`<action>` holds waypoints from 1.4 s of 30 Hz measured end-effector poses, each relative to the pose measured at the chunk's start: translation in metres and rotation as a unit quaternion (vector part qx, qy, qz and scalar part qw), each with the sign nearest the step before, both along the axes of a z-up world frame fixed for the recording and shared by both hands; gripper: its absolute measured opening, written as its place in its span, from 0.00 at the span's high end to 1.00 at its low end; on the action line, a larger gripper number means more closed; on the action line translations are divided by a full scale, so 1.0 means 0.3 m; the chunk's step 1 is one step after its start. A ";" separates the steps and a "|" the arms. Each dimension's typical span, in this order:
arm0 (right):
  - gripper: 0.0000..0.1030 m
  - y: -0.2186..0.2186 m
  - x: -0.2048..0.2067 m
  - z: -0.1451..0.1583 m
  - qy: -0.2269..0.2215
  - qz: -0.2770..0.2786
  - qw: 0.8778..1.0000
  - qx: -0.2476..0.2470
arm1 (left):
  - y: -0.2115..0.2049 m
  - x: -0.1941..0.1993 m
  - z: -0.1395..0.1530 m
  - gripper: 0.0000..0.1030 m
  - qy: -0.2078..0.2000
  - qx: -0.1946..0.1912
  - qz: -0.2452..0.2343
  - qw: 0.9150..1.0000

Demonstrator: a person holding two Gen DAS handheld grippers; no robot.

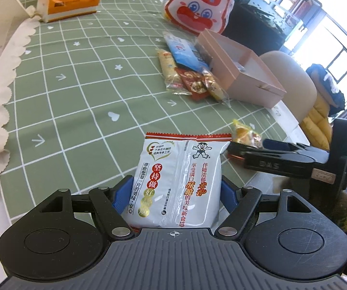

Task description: Organize snacks

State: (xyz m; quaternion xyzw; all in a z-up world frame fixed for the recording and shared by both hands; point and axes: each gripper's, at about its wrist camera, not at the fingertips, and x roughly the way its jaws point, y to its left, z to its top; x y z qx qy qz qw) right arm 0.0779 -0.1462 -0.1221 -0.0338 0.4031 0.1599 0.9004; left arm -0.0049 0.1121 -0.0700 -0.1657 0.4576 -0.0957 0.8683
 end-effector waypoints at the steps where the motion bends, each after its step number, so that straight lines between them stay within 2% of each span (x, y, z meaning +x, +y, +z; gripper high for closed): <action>1: 0.08 -0.020 -0.003 0.000 -0.001 0.004 1.000 0.003 | 0.003 -0.004 0.001 0.23 0.000 -0.001 0.001 1.000; 3: 0.08 -0.042 -0.007 0.003 -0.002 0.011 1.000 0.006 | 0.010 -0.013 0.003 0.23 -0.001 -0.005 0.008 1.000; 7: 0.08 -0.052 -0.007 0.037 -0.011 0.045 0.998 0.046 | 0.012 -0.018 0.001 0.23 0.004 -0.005 0.014 1.000; 10: 0.08 -0.011 0.013 0.042 -0.029 0.063 0.997 0.034 | -0.005 -0.011 -0.002 0.23 0.010 -0.002 0.012 1.000; 13: 0.08 0.022 0.048 0.012 0.003 0.074 0.997 0.006 | -0.035 -0.006 -0.001 0.23 0.017 0.007 0.006 1.000; 15: 0.08 0.023 0.050 0.002 0.003 0.060 0.998 -0.003 | -0.060 -0.004 0.000 0.23 0.022 0.012 0.004 1.000; 19: 0.19 -0.023 0.051 -0.011 0.015 0.028 0.999 0.016 | -0.121 0.008 0.015 0.23 0.024 0.029 -0.010 0.999; 20: 0.27 -0.037 0.045 -0.008 0.012 0.030 0.999 0.019 | -0.136 0.012 0.021 0.23 0.023 0.033 -0.015 0.999; 23: 0.35 -0.072 0.030 -0.004 0.007 0.049 0.999 0.008 | -0.180 0.023 0.038 0.23 0.021 0.035 -0.025 0.999; 28: 0.33 -0.145 -0.019 -0.016 -0.019 0.067 0.997 -0.026 | -0.228 0.041 0.037 0.23 0.026 0.030 -0.038 0.999; 30: 0.28 -0.181 -0.031 -0.021 -0.009 0.065 0.998 -0.011 | -0.238 0.045 0.027 0.23 0.030 0.028 -0.041 0.998; 34: 0.27 -0.203 -0.031 -0.024 -0.004 0.045 0.999 0.013 | -0.257 0.028 0.018 0.23 0.037 0.031 -0.059 0.997; 36: 0.30 -0.192 -0.029 -0.027 -0.011 0.040 0.999 0.013 | -0.260 0.015 0.017 0.23 0.035 0.039 -0.064 0.997; 37: 0.37 -0.184 -0.031 -0.028 -0.019 0.043 0.999 0.008 | -0.261 0.010 0.017 0.23 0.035 0.043 -0.065 0.996; 40: 0.39 -0.154 -0.047 -0.017 -0.035 0.064 0.997 -0.020 | -0.273 0.003 0.024 0.23 0.033 0.049 -0.069 0.996; 42: 0.40 -0.169 -0.053 0.013 -0.035 0.071 0.997 -0.005 | -0.291 0.011 0.043 0.23 0.027 0.048 -0.073 0.996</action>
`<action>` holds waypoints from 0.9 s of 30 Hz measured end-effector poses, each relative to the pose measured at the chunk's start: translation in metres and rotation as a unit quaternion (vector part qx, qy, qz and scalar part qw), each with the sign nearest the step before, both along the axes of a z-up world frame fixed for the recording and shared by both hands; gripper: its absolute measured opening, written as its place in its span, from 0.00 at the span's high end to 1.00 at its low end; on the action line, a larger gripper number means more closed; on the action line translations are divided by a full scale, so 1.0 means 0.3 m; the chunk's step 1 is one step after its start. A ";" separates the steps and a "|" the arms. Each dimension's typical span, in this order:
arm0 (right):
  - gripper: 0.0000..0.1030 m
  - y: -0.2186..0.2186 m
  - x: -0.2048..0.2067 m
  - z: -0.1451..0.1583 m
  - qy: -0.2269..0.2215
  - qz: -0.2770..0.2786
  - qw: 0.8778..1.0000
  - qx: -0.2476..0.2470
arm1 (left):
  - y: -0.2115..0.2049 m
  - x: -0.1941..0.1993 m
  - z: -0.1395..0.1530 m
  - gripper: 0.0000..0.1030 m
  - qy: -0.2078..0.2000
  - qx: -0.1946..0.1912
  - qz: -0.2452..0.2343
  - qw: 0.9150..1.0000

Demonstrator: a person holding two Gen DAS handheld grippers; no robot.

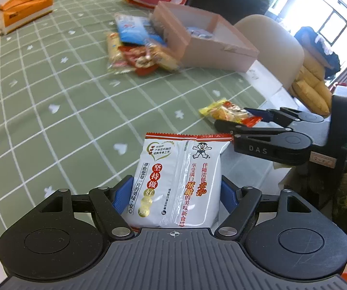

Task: Organize snacks
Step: 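Carry both bags over the pink box and open both tools to drop them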

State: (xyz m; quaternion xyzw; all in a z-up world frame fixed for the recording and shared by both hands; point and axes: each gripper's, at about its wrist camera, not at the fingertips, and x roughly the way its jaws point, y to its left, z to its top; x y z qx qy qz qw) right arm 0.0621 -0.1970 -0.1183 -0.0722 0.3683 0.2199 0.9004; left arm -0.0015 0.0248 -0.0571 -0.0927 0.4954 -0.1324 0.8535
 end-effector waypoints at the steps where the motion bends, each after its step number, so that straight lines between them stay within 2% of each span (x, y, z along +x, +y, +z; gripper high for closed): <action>1: 0.44 -0.019 -0.001 0.029 0.000 0.000 1.000 0.014 | -0.011 0.006 0.016 0.23 -0.006 0.000 -0.002 1.000; 4: 0.51 -0.077 0.013 0.131 -0.023 -0.005 0.999 0.040 | -0.055 0.052 0.096 0.23 -0.035 -0.003 -0.014 0.999; 6: 0.71 -0.132 0.041 0.230 -0.053 -0.007 0.997 0.055 | -0.095 0.101 0.161 0.23 -0.059 0.001 -0.023 0.998; 7: 0.90 -0.159 0.063 0.277 -0.063 -0.008 0.996 0.061 | -0.121 0.133 0.198 0.23 -0.072 0.005 -0.028 0.997; 11: 0.90 -0.258 0.172 0.431 -0.090 0.003 0.992 0.087 | -0.215 0.259 0.321 0.23 -0.112 0.012 -0.048 0.992; 13: 0.88 -0.286 0.226 0.447 -0.088 0.004 0.993 0.076 | -0.240 0.318 0.349 0.23 -0.118 0.015 -0.034 0.992; 15: 0.82 -0.315 0.283 0.420 -0.062 0.009 0.996 0.065 | -0.247 0.351 0.352 0.23 -0.118 0.012 -0.021 0.993; 16: 0.67 -0.325 0.300 0.394 -0.040 0.008 0.997 0.063 | -0.247 0.363 0.343 0.23 -0.115 0.009 -0.017 0.993; 17: 0.46 -0.338 0.312 0.362 -0.019 0.002 0.998 0.065 | -0.250 0.372 0.323 0.23 -0.110 0.007 -0.011 0.994; 18: 0.38 -0.349 0.311 0.320 0.001 -0.005 0.997 0.074 | -0.241 0.378 0.300 0.23 -0.104 0.006 -0.001 0.995; 19: 0.35 -0.358 0.295 0.264 0.023 0.003 0.996 0.088 | -0.225 0.383 0.267 0.23 -0.097 0.005 0.011 0.995; 21: 0.35 -0.335 0.263 0.183 0.055 0.042 0.993 0.099 | -0.191 0.383 0.188 0.23 -0.078 0.006 0.041 0.996; 23: 0.35 -0.277 0.241 0.099 0.099 0.072 0.987 0.102 | -0.166 0.378 0.114 0.23 -0.066 0.028 0.077 0.995; 25: 0.35 -0.222 0.235 0.050 0.130 0.081 0.981 0.115 | -0.146 0.375 0.047 0.23 -0.053 0.047 0.112 0.991; 27: 0.35 -0.158 0.250 0.012 0.166 0.083 0.976 0.116 | -0.127 0.372 -0.002 0.23 -0.035 0.038 0.145 0.988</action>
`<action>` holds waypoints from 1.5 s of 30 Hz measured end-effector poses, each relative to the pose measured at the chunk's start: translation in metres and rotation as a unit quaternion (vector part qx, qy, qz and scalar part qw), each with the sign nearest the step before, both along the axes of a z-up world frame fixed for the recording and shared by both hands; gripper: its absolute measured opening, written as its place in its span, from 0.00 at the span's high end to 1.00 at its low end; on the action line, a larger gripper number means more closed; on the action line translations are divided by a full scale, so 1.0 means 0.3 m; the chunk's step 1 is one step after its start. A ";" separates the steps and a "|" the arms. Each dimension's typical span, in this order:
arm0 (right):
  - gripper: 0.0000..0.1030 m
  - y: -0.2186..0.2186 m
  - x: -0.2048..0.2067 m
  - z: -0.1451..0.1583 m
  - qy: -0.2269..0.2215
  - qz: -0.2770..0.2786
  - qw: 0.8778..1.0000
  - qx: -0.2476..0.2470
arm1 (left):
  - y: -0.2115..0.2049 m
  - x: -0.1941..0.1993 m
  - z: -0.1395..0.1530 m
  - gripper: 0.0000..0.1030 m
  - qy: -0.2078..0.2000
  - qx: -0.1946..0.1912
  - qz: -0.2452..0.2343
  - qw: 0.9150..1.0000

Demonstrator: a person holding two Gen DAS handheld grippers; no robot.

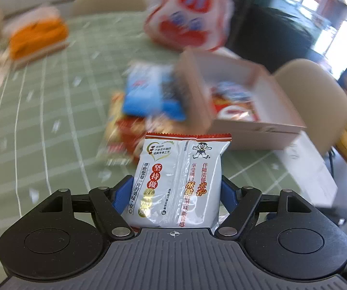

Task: Organize snacks
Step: 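Carry both bags over the pink box and open both tools to drop them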

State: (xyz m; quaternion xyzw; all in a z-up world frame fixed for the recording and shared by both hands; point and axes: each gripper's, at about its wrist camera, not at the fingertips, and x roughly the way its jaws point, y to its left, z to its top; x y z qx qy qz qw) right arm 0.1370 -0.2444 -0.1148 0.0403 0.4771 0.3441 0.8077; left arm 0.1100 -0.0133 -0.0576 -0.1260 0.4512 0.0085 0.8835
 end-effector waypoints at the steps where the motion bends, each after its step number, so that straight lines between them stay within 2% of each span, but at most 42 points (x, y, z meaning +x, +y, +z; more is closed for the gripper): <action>1: 0.32 0.039 0.004 -0.016 0.010 0.006 1.000 -0.017 | 0.003 -0.004 -0.014 0.23 0.005 -0.005 0.010 1.000; 3: 0.33 0.111 -0.030 -0.002 -0.049 0.029 0.997 -0.056 | -0.003 -0.009 -0.019 0.23 0.012 0.000 0.016 1.000; 5: 0.46 0.176 -0.065 -0.007 -0.092 0.088 0.986 -0.111 | -0.010 -0.015 -0.016 0.23 0.014 0.005 0.019 1.000; 6: 0.47 0.181 -0.081 -0.007 -0.108 0.109 0.981 -0.121 | -0.013 -0.017 -0.014 0.23 0.017 0.005 0.018 1.000; 10: 0.52 0.110 -0.064 0.028 -0.097 0.142 0.980 -0.102 | -0.052 -0.029 0.013 0.23 0.024 0.012 0.007 1.000; 12: 0.53 0.056 -0.028 0.078 -0.102 0.135 0.982 -0.083 | -0.080 -0.030 0.043 0.23 0.018 0.015 -0.004 1.000; 15: 0.53 -0.059 0.031 0.230 -0.141 0.108 0.983 -0.040 | -0.129 -0.005 0.132 0.23 -0.014 0.006 -0.031 0.999; 19: 0.53 -0.168 0.152 0.465 -0.228 0.044 0.973 0.006 | -0.178 0.058 0.311 0.23 -0.102 -0.030 -0.061 0.992; 21: 0.53 -0.205 0.230 0.552 -0.253 0.012 0.967 0.030 | -0.199 0.122 0.376 0.23 -0.140 -0.031 -0.066 0.988; 23: 0.53 -0.219 0.323 0.603 -0.264 -0.012 0.963 0.044 | -0.218 0.208 0.391 0.23 -0.153 -0.027 -0.067 0.986; 24: 0.53 -0.222 0.368 0.613 -0.261 -0.023 0.964 0.046 | -0.228 0.269 0.376 0.23 -0.146 -0.033 -0.070 0.986; 27: 0.53 -0.205 0.509 0.579 -0.225 -0.038 0.973 0.046 | -0.254 0.469 0.239 0.23 -0.104 -0.089 -0.089 0.987; 28: 0.53 -0.199 0.549 0.549 -0.208 -0.042 0.976 0.038 | -0.268 0.525 0.180 0.23 -0.087 -0.094 -0.096 0.987; 29: 0.53 -0.192 0.587 0.515 -0.189 -0.048 0.980 0.028 | -0.289 0.572 0.120 0.23 -0.066 -0.083 -0.103 0.989; 31: 0.53 -0.189 0.640 0.449 -0.157 -0.060 0.986 0.011 | -0.331 0.642 0.006 0.23 -0.030 -0.033 -0.109 0.993; 33: 0.53 -0.189 0.689 0.373 -0.126 -0.067 0.990 -0.001 | -0.356 0.667 -0.054 0.23 -0.023 -0.007 -0.122 0.992; 36: 0.53 -0.193 0.710 0.303 -0.109 -0.067 0.992 -0.021 | -0.381 0.662 -0.081 0.23 -0.034 0.012 -0.152 0.988; 39: 0.53 -0.132 0.761 0.248 -0.082 -0.042 0.995 -0.024 | -0.412 0.636 -0.070 0.23 -0.060 0.041 -0.183 0.980; 41: 0.53 -0.073 0.792 0.194 -0.070 -0.024 0.996 -0.042 | -0.412 0.623 -0.062 0.23 -0.072 0.050 -0.186 0.979; 45: 0.52 -0.013 0.821 0.097 -0.048 -0.032 0.995 -0.085 | -0.344 0.583 -0.037 0.23 -0.083 0.046 -0.168 0.981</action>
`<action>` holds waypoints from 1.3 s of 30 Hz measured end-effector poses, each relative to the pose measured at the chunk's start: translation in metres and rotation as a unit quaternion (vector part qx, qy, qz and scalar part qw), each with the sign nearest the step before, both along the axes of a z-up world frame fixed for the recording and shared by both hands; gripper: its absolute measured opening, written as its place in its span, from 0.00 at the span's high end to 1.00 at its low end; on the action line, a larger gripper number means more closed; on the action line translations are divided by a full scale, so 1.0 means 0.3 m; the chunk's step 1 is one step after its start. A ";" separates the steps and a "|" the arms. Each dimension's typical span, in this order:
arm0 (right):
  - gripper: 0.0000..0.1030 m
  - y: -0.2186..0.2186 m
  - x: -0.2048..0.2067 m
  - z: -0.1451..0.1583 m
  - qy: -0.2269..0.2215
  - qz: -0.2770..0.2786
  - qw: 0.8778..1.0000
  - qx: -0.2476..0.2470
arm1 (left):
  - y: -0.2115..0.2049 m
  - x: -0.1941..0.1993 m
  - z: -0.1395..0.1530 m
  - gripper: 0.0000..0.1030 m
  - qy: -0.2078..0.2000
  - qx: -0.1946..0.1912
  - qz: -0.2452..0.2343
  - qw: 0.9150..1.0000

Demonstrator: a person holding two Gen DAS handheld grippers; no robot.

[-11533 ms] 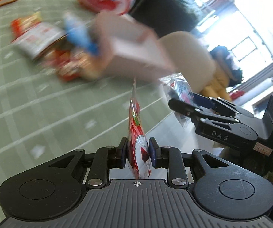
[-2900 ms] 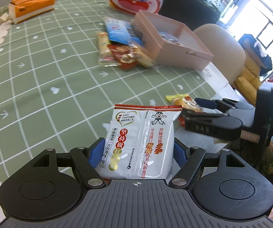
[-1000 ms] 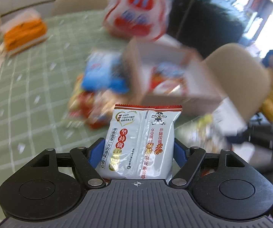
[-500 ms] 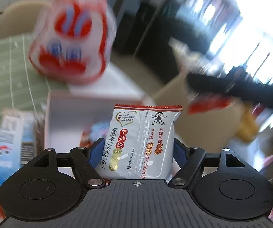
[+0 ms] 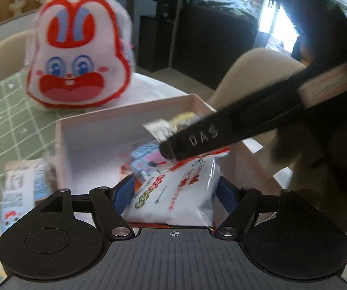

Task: Organize snacks
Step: 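Carry both bags over the pink box and open both tools to drop them, then reach the left tool to the yellow stick snack bag while the right tool approaches the red egg-snack bag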

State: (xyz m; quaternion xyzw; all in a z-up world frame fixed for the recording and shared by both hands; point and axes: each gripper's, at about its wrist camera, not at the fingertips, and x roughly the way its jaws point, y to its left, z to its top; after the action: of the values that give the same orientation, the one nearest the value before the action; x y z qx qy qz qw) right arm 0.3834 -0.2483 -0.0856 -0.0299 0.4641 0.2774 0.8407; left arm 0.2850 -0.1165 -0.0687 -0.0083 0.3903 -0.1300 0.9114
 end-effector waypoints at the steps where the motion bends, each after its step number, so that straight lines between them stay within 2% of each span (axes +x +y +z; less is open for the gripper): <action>1: 0.52 -0.001 0.005 -0.011 0.006 -0.004 1.000 0.004 | 0.020 -0.012 0.013 0.23 -0.002 -0.003 0.004 1.000; 3: 0.51 -0.016 0.013 -0.016 0.017 -0.019 0.999 0.022 | 0.063 -0.035 0.035 0.24 -0.008 -0.016 0.016 1.000; 5: 0.43 -0.033 0.006 -0.002 0.019 -0.031 0.999 0.040 | 0.117 -0.058 0.069 0.25 -0.014 -0.046 0.035 0.998; 7: 0.41 -0.047 -0.009 0.027 0.004 -0.034 0.998 0.047 | 0.176 -0.063 0.100 0.25 -0.015 -0.082 0.058 0.995; 11: 0.40 -0.059 -0.056 0.088 -0.040 -0.051 0.997 0.037 | 0.262 -0.029 0.110 0.25 0.029 -0.174 0.096 0.980; 13: 0.40 -0.073 -0.075 0.114 -0.051 -0.061 0.996 0.038 | 0.293 -0.044 0.115 0.25 0.026 -0.208 0.109 0.972; 15: 0.40 -0.088 -0.109 0.137 -0.060 -0.060 0.995 0.043 | 0.326 -0.078 0.134 0.26 0.013 -0.197 0.128 0.972; 19: 0.39 -0.115 -0.233 0.162 -0.085 -0.049 0.994 0.049 | 0.440 -0.167 0.154 0.26 0.006 -0.127 0.161 0.979; 24: 0.37 -0.060 -0.446 0.144 -0.113 0.009 0.992 0.064 | 0.617 -0.258 0.062 0.26 0.043 -0.113 0.235 0.964; 28: 0.36 0.085 -0.607 0.107 -0.128 0.087 0.986 0.062 | 0.621 -0.303 -0.027 0.27 0.072 -0.095 0.221 0.968; 30: 0.36 0.160 -0.658 0.080 -0.126 0.110 0.985 0.051 | 0.622 -0.310 -0.058 0.27 0.069 -0.084 0.219 0.970; 32: 0.36 0.233 -0.677 0.045 -0.118 0.111 0.986 0.039 | 0.643 -0.314 -0.077 0.28 0.071 -0.099 0.219 0.968; 35: 0.36 0.321 -0.679 0.002 -0.106 0.094 0.989 0.035 | 0.668 -0.330 -0.079 0.36 0.069 -0.138 0.207 0.966; 39: 0.35 0.452 -0.699 -0.051 -0.139 0.085 0.987 -0.012 | 0.689 -0.311 -0.098 0.43 0.074 -0.156 0.181 0.968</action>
State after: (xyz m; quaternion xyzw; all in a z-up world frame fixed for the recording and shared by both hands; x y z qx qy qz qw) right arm 0.1736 -0.1128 -0.1008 -0.1176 0.3416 0.3350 0.8702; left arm 0.1916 0.0903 -0.0980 -0.2303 0.4235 -0.0213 0.8759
